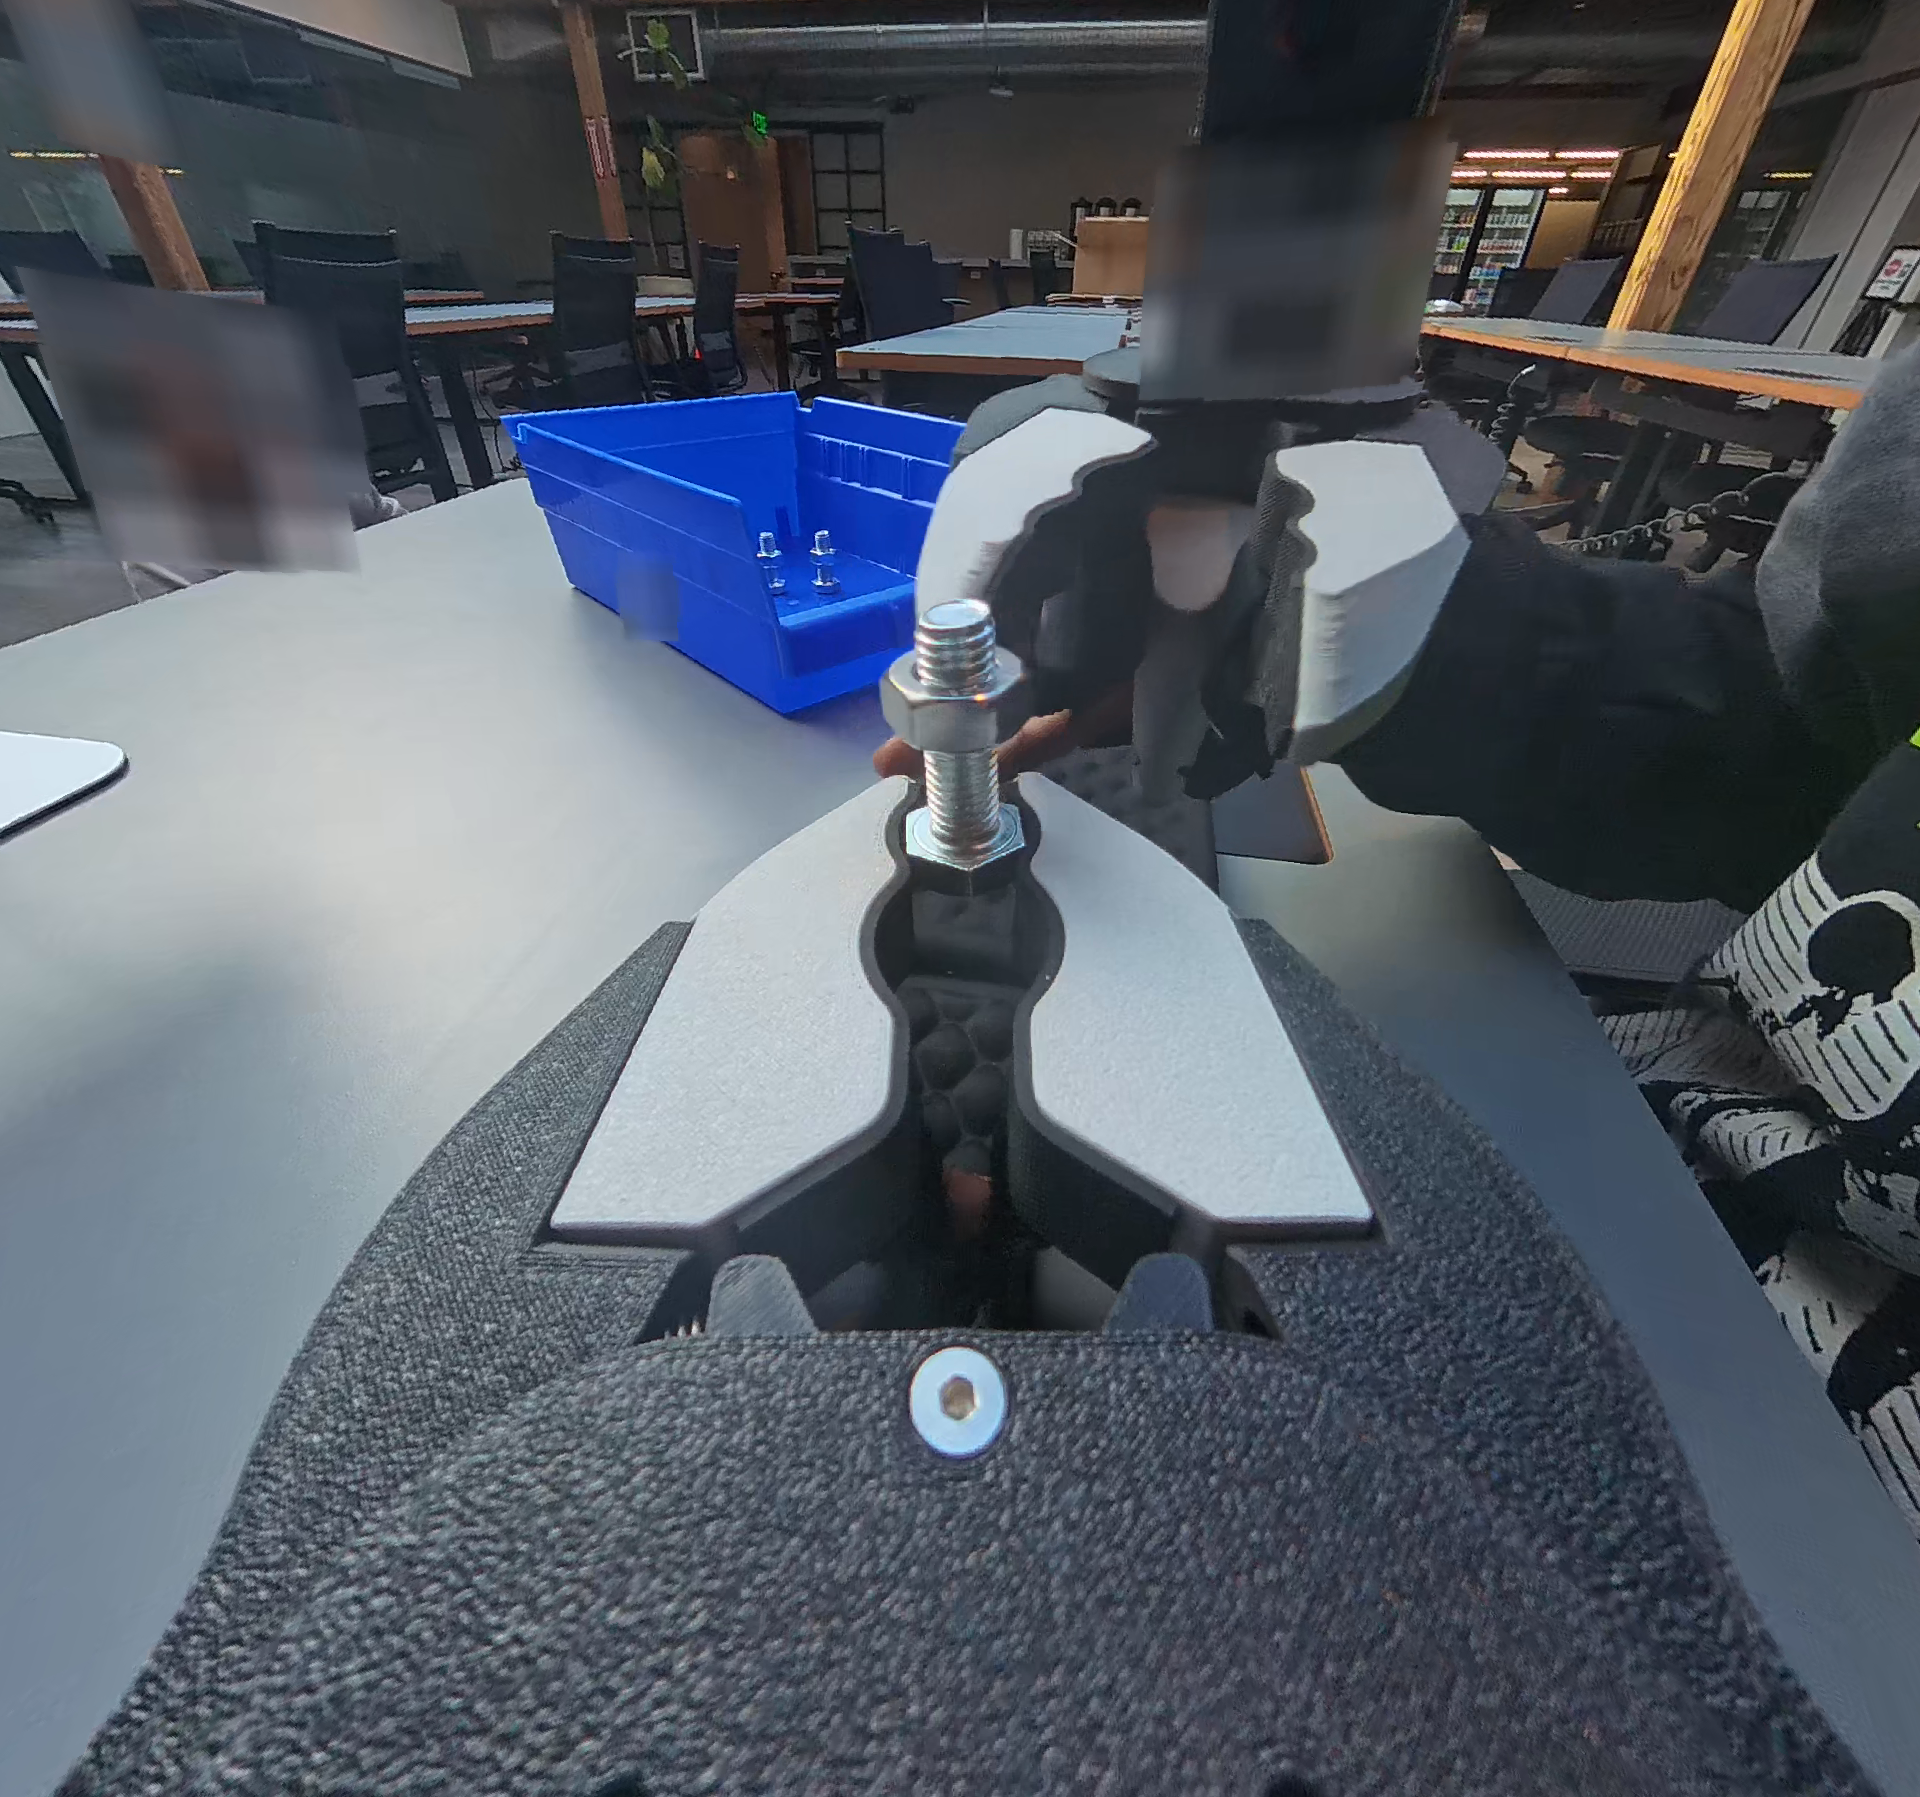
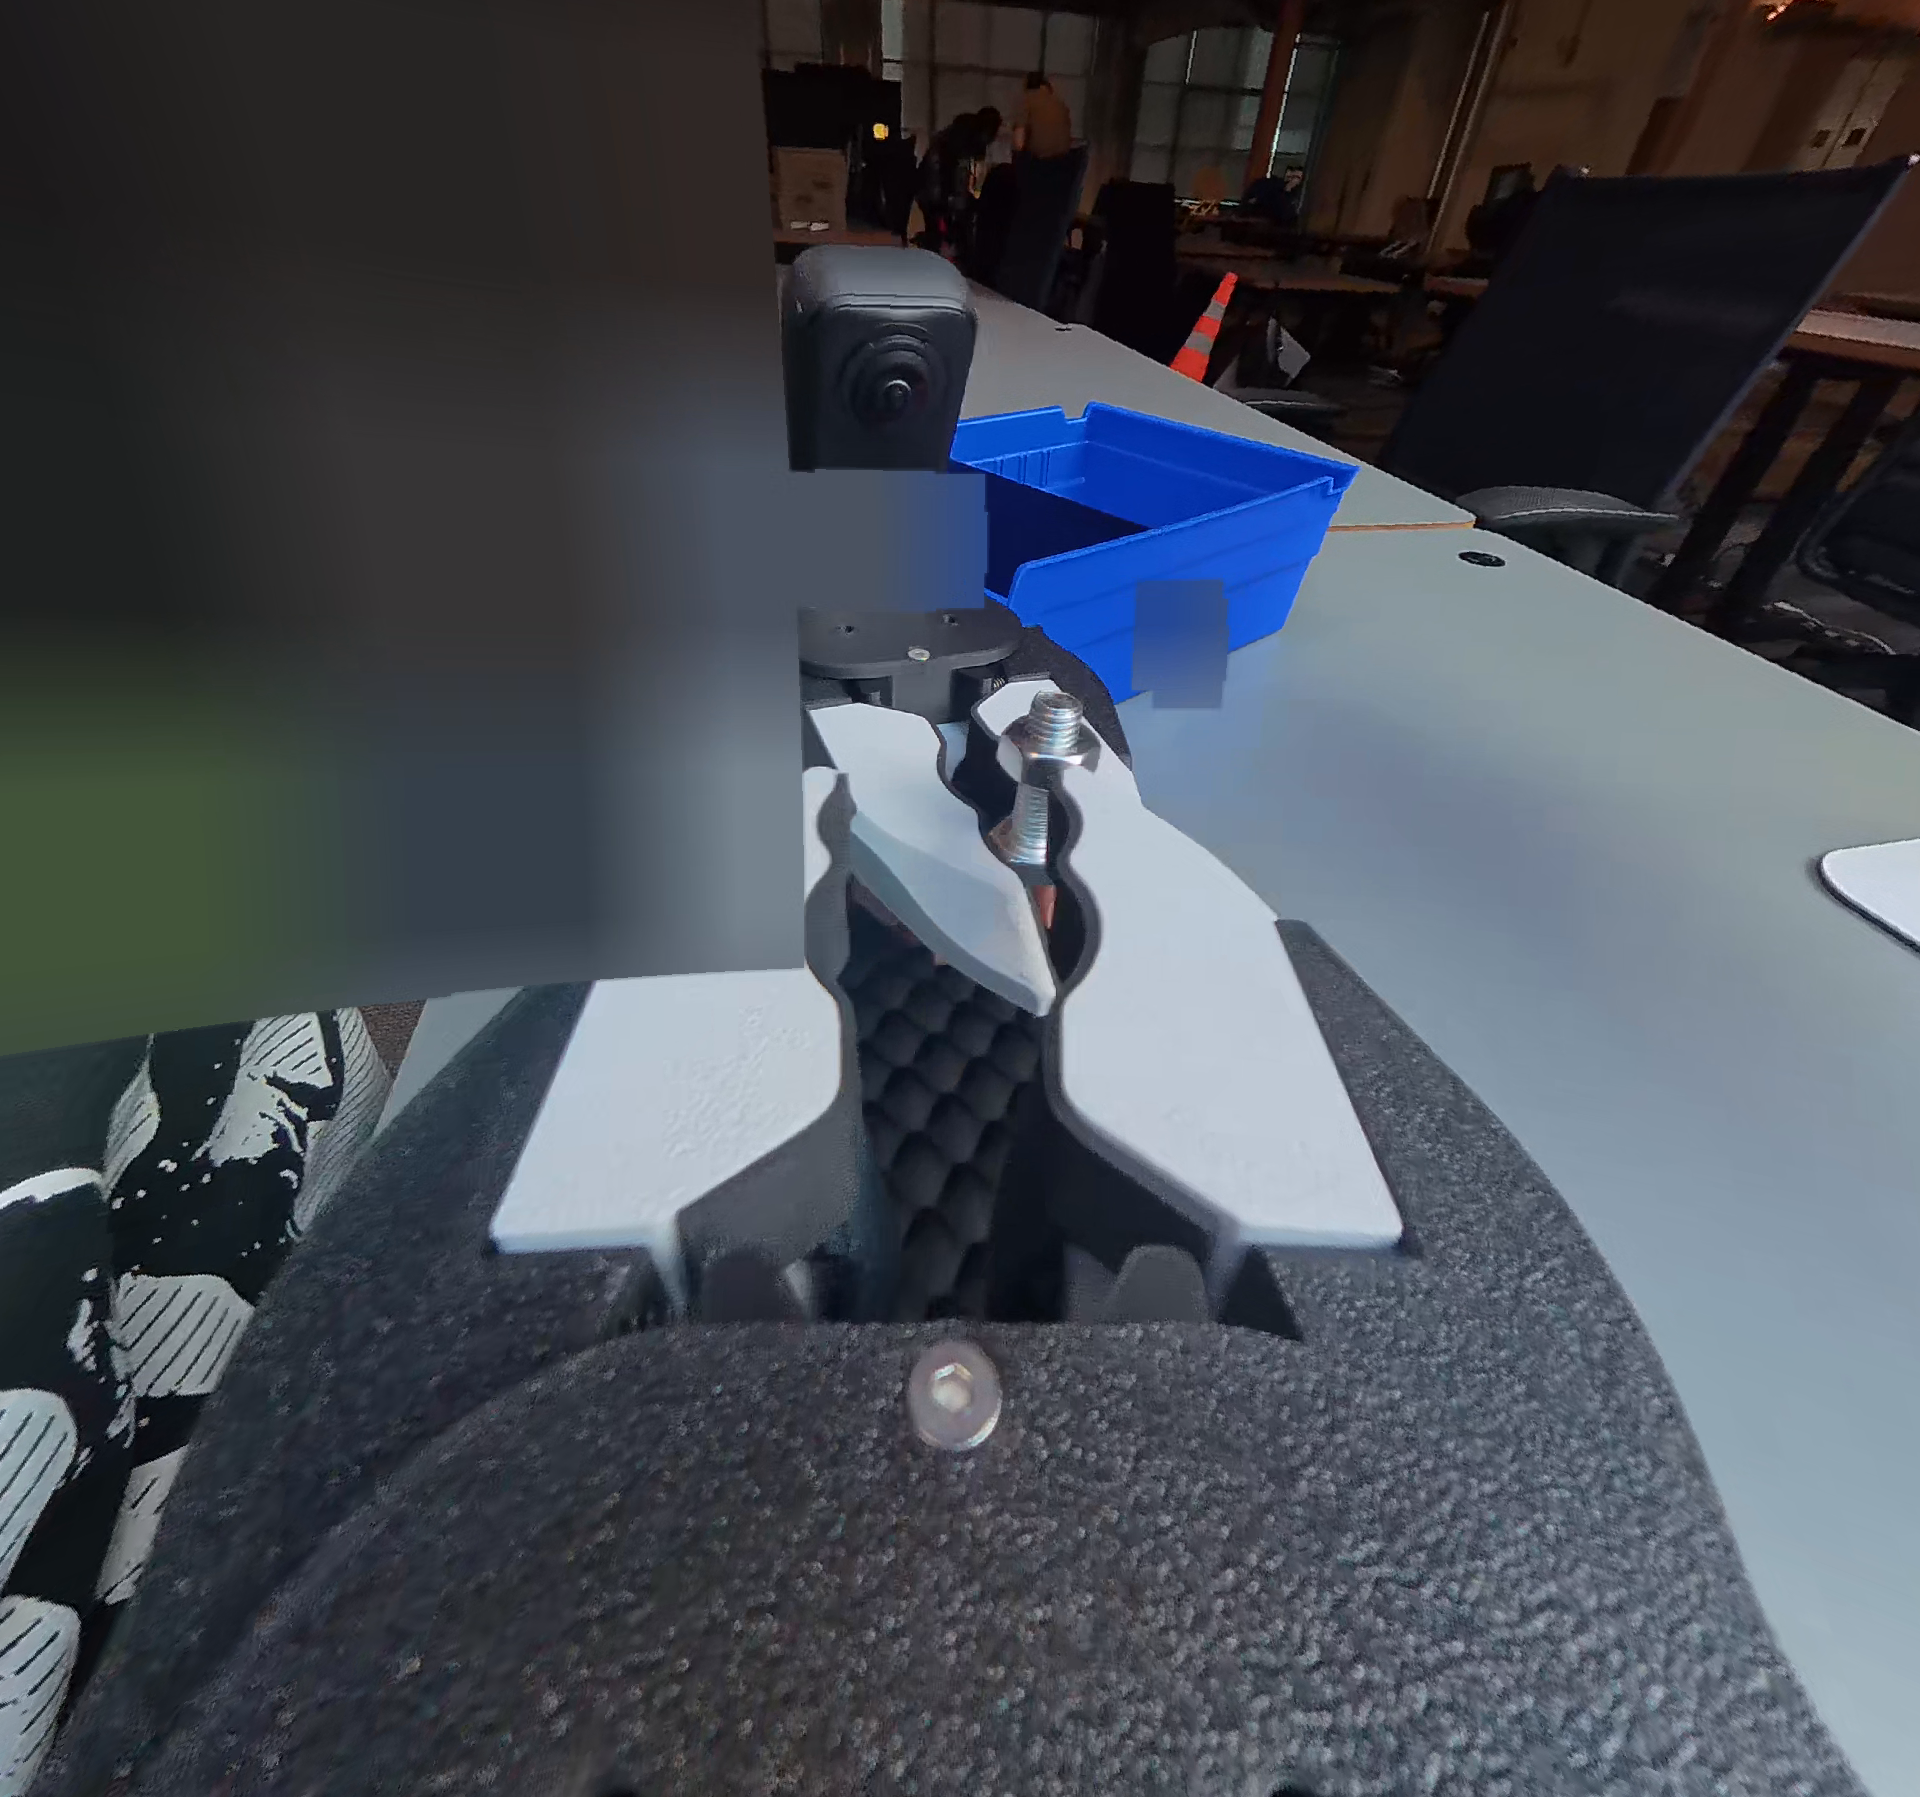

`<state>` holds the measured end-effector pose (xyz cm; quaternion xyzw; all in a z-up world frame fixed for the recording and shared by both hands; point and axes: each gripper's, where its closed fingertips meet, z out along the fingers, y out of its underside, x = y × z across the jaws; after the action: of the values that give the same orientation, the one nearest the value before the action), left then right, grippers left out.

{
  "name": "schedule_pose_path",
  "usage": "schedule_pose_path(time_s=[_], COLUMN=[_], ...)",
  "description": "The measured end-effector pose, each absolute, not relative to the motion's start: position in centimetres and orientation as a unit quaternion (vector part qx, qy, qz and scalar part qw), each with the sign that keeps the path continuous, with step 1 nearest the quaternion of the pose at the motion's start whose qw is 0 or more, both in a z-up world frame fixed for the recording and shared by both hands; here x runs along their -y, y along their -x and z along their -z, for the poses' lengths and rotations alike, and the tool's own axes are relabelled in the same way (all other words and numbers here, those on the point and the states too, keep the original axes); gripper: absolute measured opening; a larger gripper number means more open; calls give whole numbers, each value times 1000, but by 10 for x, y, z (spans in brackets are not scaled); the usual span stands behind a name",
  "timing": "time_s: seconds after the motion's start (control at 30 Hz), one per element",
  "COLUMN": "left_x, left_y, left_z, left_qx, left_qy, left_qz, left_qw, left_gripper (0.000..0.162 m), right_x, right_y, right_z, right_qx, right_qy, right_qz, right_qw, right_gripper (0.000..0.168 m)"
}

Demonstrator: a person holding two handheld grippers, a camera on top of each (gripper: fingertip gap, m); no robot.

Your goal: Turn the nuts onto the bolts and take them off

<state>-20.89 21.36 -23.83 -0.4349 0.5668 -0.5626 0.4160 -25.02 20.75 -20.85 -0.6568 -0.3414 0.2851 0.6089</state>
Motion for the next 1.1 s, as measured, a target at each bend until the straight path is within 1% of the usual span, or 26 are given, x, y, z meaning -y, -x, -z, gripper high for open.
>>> schedule_pose_path(time_s=[0.1, 0.17, 0.2, 0.3, 0.33, 0.43, 0.57, 0.8, 1.1], left_x=[-214, -214, -214, -213, -213, -213, -212, -213, -213], left_y=[209, 209, 209, 209, 209, 209, 209, 209, 208], left_z=[238, 238, 238, 238, 238, 238, 239, 238, 238], left_qx=[-564, -566, -567, -567, -567, -569, -570, -568, -567], left_qy=[436, 435, 435, 434, 433, 432, 432, 433, 434], left_qz=[565, 563, 563, 564, 565, 564, 564, 565, 564], left_qw=[415, 416, 416, 415, 414, 414, 412, 413, 415], left_gripper=[14, 14, 14, 14, 14, 14, 14, 14, 14], right_x=[-199, -200, -202, -214, -216, -222, -227, -226, -217], right_y=[247, 244, 242, 241, 244, 256, 272, 277, 259], right_z=[202, 201, 201, 203, 205, 209, 208, 209, 208], right_qx=[336, 332, 328, 316, 321, 337, 356, 365, 342], right_qy=[644, 644, 646, 651, 652, 649, 639, 640, 650], right_qz=[-300, -295, -289, -282, -287, -293, -307, -301, -289], right_qw=[618, 623, 626, 630, 624, 615, 609, 605, 614], right_gripper=[15, 14, 17, 50, 56, 63, 65, 63, 50])
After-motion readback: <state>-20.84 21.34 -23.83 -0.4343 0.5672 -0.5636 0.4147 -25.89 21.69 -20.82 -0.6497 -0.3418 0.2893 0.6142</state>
